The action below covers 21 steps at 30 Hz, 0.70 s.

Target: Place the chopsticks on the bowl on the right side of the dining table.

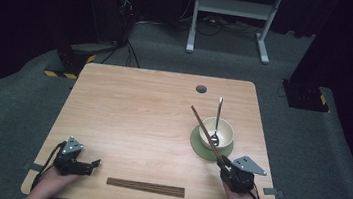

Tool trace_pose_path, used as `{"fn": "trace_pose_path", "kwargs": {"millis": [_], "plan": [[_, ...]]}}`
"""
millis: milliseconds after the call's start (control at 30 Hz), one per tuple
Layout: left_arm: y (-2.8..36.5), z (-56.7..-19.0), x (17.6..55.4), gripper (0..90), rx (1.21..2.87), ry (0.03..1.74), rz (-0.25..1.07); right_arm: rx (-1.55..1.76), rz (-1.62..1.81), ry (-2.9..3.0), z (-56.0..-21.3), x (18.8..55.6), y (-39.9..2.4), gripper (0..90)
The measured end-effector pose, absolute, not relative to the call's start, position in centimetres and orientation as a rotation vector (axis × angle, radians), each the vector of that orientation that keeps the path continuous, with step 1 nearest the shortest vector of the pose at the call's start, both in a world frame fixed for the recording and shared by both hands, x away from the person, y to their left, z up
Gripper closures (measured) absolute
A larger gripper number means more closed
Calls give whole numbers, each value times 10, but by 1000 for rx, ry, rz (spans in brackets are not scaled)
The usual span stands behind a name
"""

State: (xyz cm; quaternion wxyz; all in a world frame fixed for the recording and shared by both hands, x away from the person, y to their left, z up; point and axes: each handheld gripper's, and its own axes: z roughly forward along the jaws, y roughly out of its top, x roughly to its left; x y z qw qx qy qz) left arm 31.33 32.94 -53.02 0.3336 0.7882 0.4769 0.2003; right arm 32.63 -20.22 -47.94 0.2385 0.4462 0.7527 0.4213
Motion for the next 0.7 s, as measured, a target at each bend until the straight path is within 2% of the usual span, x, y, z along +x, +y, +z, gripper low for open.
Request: {"fn": "trace_pose_path", "kwargs": {"millis": [300, 600, 633, 700], "plan": [[329, -530, 311, 74, 2046, 1258, 528, 1245, 1143, 2039, -480, 327, -201, 589], [331, -528, 310, 93, 2068, 1240, 521, 1250, 1092, 2017, -479, 327, -205, 573], [331, -527, 311, 137, 2069, 1243, 511, 1259, 1085, 2013, -479, 328, -207, 573], [330, -523, 313, 168, 2061, 1256, 527, 1262, 1080, 2011, -480, 329, -208, 573]]}}
